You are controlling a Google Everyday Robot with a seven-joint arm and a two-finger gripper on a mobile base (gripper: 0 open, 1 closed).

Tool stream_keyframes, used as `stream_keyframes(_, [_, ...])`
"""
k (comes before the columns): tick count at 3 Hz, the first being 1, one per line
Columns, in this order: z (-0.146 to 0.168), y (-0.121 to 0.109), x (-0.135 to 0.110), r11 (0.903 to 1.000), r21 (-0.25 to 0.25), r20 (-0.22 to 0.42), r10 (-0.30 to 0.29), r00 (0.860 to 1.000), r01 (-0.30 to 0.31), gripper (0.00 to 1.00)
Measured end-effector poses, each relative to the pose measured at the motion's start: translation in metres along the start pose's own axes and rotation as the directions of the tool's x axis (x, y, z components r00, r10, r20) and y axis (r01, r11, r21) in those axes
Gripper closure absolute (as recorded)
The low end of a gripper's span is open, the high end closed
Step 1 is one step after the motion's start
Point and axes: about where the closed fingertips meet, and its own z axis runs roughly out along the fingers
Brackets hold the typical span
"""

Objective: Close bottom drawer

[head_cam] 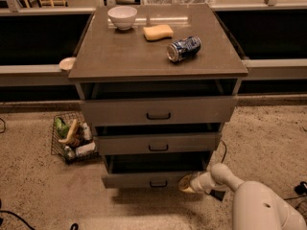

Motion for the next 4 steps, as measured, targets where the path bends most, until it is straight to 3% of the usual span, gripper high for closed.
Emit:
stream_keyframes(1, [-0.005,-0.017,0.004,0.9987,0.051,0.015,0.0,1.0,0.0,0.79])
stream_keyframes(2, [-0.011,-0.03,0.007,0.9967,0.081,0.038,-0.004,0.999,0.001,0.57])
stream_keyframes(4, [-0.016,-0.033,0.008,0.9972,0.075,0.097,-0.014,0.995,0.007,0.11])
